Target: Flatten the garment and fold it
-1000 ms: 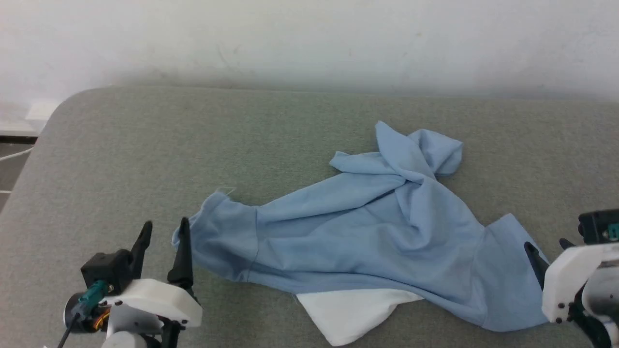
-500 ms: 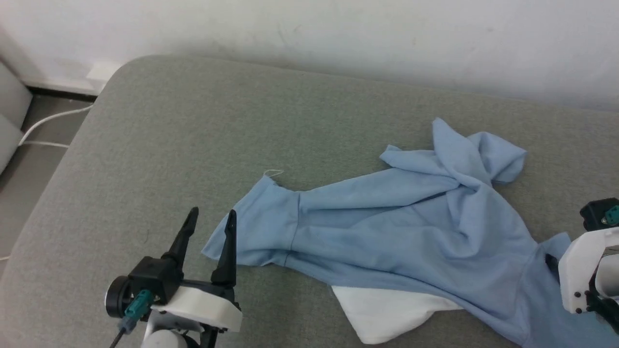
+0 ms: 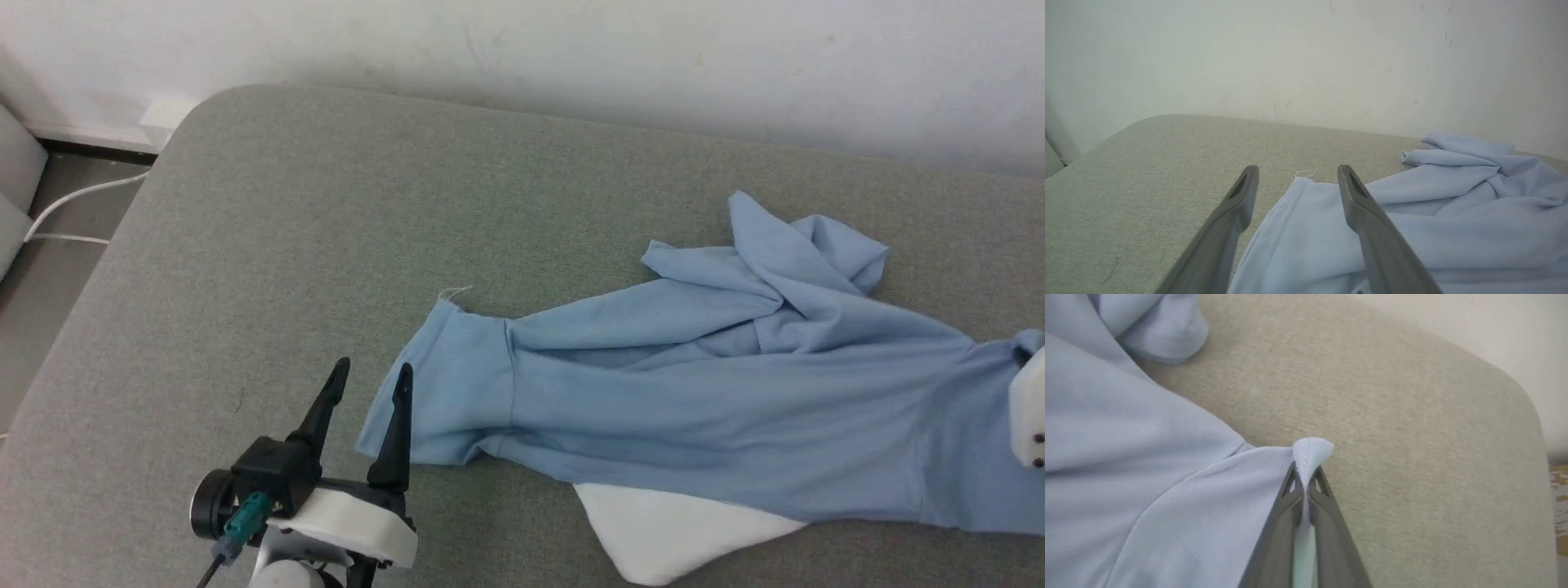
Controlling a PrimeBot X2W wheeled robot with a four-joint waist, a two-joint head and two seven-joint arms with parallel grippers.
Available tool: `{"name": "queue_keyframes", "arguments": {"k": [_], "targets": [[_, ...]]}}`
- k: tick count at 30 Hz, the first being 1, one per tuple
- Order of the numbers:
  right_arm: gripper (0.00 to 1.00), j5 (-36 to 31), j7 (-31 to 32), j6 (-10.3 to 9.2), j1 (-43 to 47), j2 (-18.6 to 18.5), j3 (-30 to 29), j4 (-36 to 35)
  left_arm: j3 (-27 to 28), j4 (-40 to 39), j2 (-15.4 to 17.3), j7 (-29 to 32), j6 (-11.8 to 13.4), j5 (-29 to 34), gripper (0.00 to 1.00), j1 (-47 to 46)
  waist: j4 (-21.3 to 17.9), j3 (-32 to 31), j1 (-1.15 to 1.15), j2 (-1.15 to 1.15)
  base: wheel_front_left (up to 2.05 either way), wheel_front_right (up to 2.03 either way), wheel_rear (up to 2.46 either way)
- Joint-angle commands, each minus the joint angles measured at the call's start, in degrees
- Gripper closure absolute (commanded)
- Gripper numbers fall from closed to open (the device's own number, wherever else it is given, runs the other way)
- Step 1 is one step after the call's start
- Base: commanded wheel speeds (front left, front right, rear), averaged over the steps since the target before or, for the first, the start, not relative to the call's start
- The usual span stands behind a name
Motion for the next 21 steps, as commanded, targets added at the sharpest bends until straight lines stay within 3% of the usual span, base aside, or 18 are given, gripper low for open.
{"name": "queue_keyframes", "arguments": {"k": [1,9,10,11,21], "targets": [[1.00,-1.1,-0.6,-0.12,-1.7,-0.6,-1.7,1.0,0.0,0.0,-0.2,-0.3,-0.4,0.6,0.00,-1.1,-0.7,-0.2,-0.01,0.00,0.00,0.00,0.00],[1.00,-7.1,-3.2,-0.12,-5.5,-1.3,-9.9,7.4,0.0,-0.3,-0.6,-0.3,-0.9,0.9,0.00,-1.6,-1.2,1.3,-0.01,0.00,0.00,0.00,0.00],[0.65,-7.2,-4.5,-0.12,-5.7,-0.9,-9.3,7.9,0.0,-0.3,-0.7,-0.3,-1.0,0.9,0.00,-1.7,-1.1,1.5,-0.01,0.00,0.00,0.00,0.00],[0.00,-6.6,-5.8,-0.12,-5.9,-0.6,-9.1,8.6,0.1,-0.2,-0.8,-0.3,-1.1,0.9,0.00,-1.8,-1.1,1.6,-0.01,0.00,0.00,0.00,0.00],[0.00,-7.8,-21.0,-0.12,-7.0,1.2,-6.8,7.5,1.5,0.2,-1.2,-0.3,-1.4,0.3,0.00,-0.9,-2.8,-0.4,-0.01,0.00,0.00,0.00,0.00]]}}
